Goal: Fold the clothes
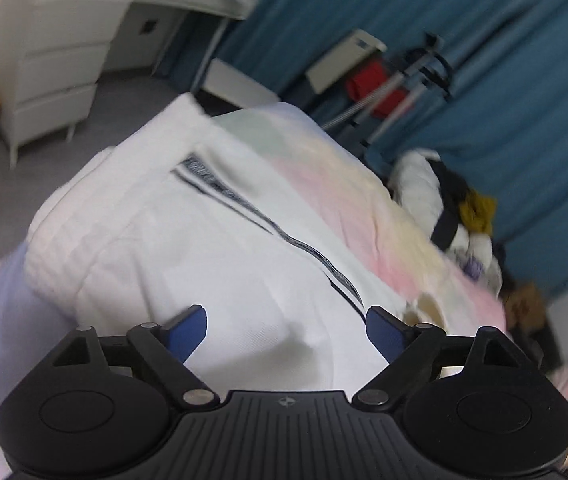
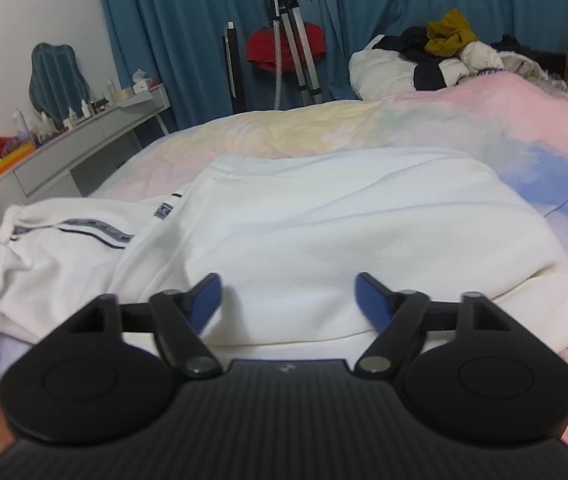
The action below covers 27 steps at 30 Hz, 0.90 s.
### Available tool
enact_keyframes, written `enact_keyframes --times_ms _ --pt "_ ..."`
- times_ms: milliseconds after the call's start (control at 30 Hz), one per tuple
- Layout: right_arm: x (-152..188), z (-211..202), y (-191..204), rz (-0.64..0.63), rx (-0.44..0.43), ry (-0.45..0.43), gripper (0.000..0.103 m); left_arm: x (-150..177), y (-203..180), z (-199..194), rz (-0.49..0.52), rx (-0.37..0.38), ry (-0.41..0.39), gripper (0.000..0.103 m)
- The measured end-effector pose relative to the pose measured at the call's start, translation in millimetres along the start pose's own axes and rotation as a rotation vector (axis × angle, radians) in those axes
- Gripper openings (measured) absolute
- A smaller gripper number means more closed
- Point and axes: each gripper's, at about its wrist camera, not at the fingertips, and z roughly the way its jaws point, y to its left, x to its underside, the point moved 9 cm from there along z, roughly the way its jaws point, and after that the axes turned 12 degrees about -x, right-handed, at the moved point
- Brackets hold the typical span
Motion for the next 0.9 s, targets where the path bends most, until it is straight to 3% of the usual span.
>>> enact_keyframes --times_ms 233,367,500,600,733,900 --pt "-7.5 -8.1 0.3 -0.088 0.108 -0.021 0.086 0.0 1.9 3.6 0.006 -0.012 0.002 0.089" --pt "-16.1 -18.3 0.0 -0.141 0.178 -0.051 0.087 0.9 4.9 0.2 -0.033 0.013 0.000 0.096" --pt "-25.1 -30.4 -12.3 -0.054 0.161 -0.078 0.086 4.7 10.4 -9.6 -0.096 0.012 -0.016 0.097" --pt "-13.6 -20.8 -22.3 0.009 0.129 -0.037 0.086 7.9 16.2 -17.4 -0.134 -0.013 -0.022 0.100" --pt "-3.6 -14.1 -23.4 0.009 0.136 -0.015 0.086 14.9 35.8 -19.7 -0.229 -0.089 0.014 0.102" --pt "-3.0 -13.6 -26.2 0.046 0.124 -0.012 0.086 12.7 49.8 -0.6 -0.315 -0.101 0.043 0.102"
